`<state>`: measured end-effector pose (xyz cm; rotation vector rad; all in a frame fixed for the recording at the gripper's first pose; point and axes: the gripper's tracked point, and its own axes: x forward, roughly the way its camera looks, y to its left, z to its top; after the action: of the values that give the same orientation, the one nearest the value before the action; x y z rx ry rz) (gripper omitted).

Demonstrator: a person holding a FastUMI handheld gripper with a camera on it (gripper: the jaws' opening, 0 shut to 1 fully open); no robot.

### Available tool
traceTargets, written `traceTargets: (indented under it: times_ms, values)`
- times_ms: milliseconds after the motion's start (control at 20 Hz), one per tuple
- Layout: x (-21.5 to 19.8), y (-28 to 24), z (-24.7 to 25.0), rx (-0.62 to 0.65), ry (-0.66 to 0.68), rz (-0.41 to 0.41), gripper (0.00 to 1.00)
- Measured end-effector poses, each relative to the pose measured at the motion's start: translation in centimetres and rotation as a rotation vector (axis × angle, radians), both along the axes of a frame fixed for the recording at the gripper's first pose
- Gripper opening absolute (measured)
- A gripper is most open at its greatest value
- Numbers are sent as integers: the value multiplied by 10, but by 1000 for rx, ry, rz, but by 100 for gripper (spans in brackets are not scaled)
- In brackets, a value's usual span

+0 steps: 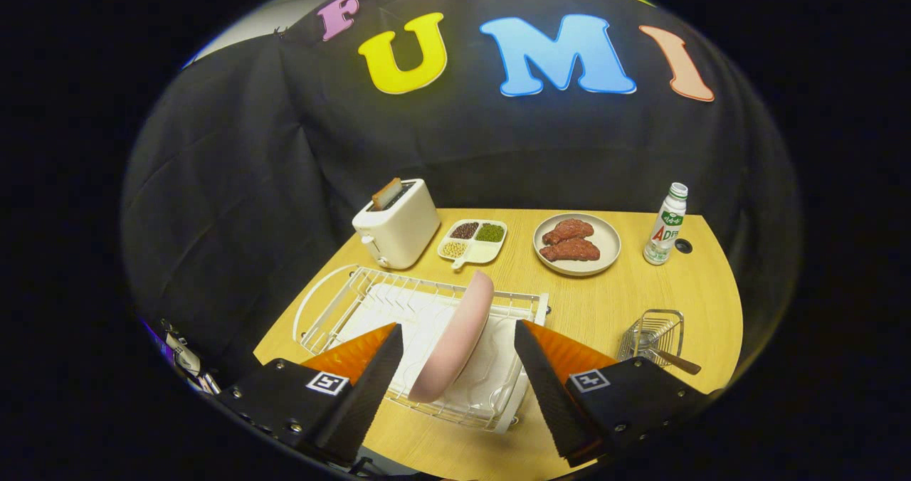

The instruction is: Take the plate from the dish rack, then take the spoon from the basket and place it into the plate.

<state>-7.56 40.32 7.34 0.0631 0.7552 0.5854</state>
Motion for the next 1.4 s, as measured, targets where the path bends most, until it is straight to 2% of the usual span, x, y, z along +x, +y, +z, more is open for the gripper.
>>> traceTargets:
  times_ms: [300, 500, 650, 700, 800, 850, 950, 1050, 1200, 1400]
  values:
    - [27, 14, -52, -87, 178, 13, 97]
    - [23, 27, -77, -137, 320, 55, 85]
    - [28, 35, -92, -192, 337, 86, 85]
    - [27, 40, -96, -203, 349, 98, 69]
    - [28, 43, -108, -239, 375, 99, 66]
    - [25, 38, -104, -263, 392, 107, 59]
    - [26, 34, -107, -342, 403, 126, 56]
    - [22, 26, -109, -385, 436, 92, 50]
    - [27, 15, -110, -402, 492, 10, 41]
    - [37, 14, -98, -422, 479, 10, 37]
